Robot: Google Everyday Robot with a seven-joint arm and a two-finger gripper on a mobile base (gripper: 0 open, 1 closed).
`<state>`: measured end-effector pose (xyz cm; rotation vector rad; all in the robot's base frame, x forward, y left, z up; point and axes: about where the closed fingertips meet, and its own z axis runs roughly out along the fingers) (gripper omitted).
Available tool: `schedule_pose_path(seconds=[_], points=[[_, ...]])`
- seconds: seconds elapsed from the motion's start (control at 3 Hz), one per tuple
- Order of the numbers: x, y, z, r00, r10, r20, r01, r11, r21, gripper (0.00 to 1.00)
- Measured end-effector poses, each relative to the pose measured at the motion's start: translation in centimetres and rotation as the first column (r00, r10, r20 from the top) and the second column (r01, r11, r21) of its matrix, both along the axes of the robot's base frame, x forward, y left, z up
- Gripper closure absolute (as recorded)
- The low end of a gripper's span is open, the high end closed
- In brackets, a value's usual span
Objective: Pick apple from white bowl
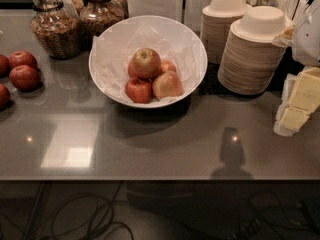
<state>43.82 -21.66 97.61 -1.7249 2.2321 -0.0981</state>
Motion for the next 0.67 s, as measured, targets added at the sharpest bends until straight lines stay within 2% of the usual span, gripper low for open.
schedule_pose_path(seconds=[0.33,0.67], points=[[0.9,0.5,-0.5,1.0,0.007,0.004,-0.007,1.0,0.001,0.0],[4.4,3.6,-1.5,0.9973,0.064,0.038,-0.065,0.998,0.026,0.0]])
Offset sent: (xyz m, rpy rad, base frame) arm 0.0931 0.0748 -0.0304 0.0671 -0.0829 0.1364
